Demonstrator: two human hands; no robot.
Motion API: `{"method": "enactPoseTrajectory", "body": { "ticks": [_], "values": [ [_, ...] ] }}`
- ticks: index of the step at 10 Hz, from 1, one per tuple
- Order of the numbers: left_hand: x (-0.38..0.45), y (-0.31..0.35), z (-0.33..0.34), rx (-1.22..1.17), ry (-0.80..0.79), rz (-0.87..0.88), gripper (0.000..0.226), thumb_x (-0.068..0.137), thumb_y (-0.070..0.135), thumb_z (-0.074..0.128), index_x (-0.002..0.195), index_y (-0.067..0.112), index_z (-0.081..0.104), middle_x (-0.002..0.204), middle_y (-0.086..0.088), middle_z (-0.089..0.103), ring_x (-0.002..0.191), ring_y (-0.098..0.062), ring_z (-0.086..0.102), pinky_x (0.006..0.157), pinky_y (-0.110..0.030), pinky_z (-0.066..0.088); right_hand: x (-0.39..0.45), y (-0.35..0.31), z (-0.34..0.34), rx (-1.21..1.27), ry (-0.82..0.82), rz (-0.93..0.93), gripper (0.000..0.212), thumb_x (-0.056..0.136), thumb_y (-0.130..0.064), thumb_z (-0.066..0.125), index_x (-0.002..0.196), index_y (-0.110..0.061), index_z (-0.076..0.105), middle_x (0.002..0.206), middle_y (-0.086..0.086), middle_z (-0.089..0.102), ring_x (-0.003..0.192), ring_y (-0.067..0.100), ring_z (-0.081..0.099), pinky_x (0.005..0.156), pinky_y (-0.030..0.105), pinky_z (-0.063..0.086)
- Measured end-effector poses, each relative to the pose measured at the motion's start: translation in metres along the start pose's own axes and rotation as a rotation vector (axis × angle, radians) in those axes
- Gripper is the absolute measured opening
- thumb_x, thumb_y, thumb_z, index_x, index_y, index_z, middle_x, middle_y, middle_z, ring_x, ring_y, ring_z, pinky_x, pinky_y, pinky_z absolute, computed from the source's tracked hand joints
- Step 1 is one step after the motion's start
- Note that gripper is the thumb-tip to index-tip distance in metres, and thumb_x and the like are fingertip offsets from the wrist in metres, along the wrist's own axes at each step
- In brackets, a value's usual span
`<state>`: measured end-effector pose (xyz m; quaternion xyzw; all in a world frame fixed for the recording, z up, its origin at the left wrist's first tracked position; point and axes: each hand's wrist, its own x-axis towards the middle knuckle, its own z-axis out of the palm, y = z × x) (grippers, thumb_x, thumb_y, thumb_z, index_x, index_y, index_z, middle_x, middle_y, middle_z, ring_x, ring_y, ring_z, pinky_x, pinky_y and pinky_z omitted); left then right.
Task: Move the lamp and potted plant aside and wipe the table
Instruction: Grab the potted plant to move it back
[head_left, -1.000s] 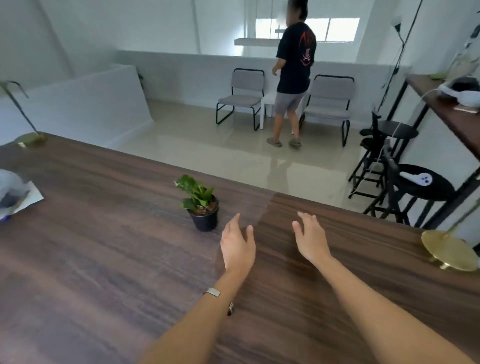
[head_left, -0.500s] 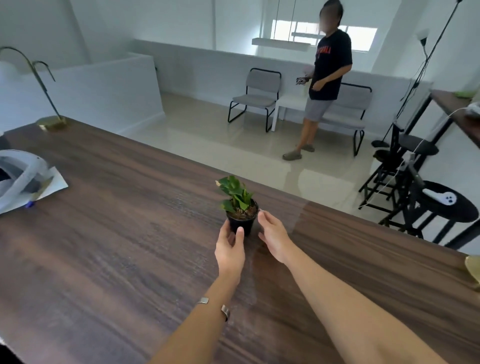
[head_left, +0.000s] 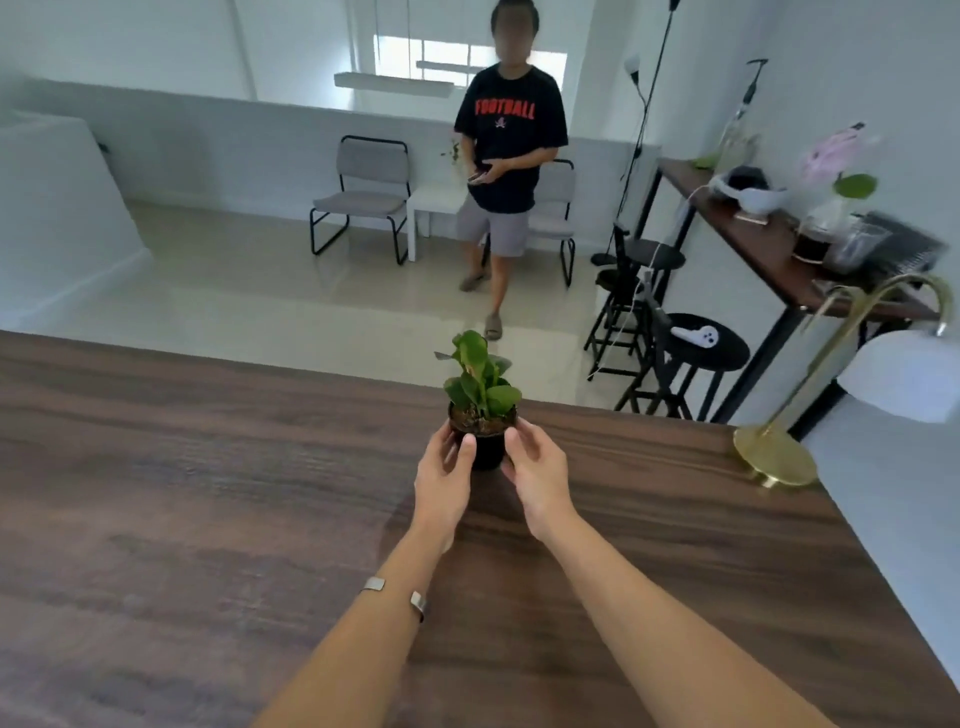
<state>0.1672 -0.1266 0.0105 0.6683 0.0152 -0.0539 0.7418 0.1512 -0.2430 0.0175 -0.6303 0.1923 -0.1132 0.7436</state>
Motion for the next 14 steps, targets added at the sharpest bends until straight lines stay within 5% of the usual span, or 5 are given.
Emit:
{"method": "enactPoseTrajectory", "body": {
  "ticks": [5, 8, 10, 12, 14],
  "values": [
    [-0.016, -0.029, 0.236, 0.046, -0.348, -0.095, 0.032, 0.091, 0.029, 0.061, 0.123, 0.028, 0.058, 0.107, 0.017, 0.064, 0.095, 0.01, 0.055, 0.081, -0.014, 0.042, 0.019, -0.022, -0.218, 0.032, 0.555, -0.005, 0.022, 0.093, -0.027, 0.064, 0.114, -0.019, 0.066, 0.113, 0.0, 0.068, 0.107, 0.017, 0.064, 0.094, 0.039, 0.056],
    [-0.002, -0.037, 0.284, 0.093, -0.356, -0.131, 0.036, 0.09, 0.026, 0.062, 0.125, 0.026, 0.056, 0.114, 0.011, 0.062, 0.091, 0.007, 0.054, 0.086, -0.018, 0.04, 0.054, -0.027, -0.26, 0.023, 0.577, 0.038, 0.023, 0.093, -0.024, 0.063, 0.116, -0.024, 0.065, 0.106, -0.004, 0.068, 0.092, 0.014, 0.067, 0.092, 0.038, 0.056],
    [0.007, -0.039, 0.295, 0.14, -0.397, -0.128, 0.043, 0.091, 0.026, 0.062, 0.132, 0.019, 0.052, 0.13, 0.002, 0.059, 0.112, -0.006, 0.053, 0.105, -0.032, 0.042, 0.062, -0.032, -0.274, -0.011, 0.537, 0.038, 0.012, 0.093, -0.025, 0.062, 0.101, -0.034, 0.065, 0.111, 0.0, 0.069, 0.105, 0.018, 0.066, 0.098, 0.04, 0.053],
    [0.0, -0.029, 0.289, 0.24, -0.451, -0.154, 0.059, 0.092, 0.031, 0.059, 0.145, 0.017, 0.037, 0.143, -0.002, 0.049, 0.13, -0.015, 0.045, 0.109, -0.032, 0.036, 0.057, -0.04, -0.28, -0.13, 0.47, 0.096, 0.041, 0.096, -0.034, 0.056, 0.136, -0.025, 0.055, 0.128, 0.004, 0.063, 0.122, 0.021, 0.057, 0.109, 0.045, 0.043],
    [-0.032, -0.014, 0.245, 0.361, -0.373, -0.071, 0.058, 0.092, 0.034, 0.058, 0.144, 0.019, 0.038, 0.143, -0.002, 0.05, 0.128, -0.013, 0.049, 0.104, -0.025, 0.037, 0.013, -0.057, -0.276, -0.119, 0.381, 0.124, 0.041, 0.098, -0.024, 0.055, 0.137, -0.013, 0.054, 0.109, -0.001, 0.062, 0.104, 0.018, 0.06, 0.104, 0.038, 0.047]
  ]
}}
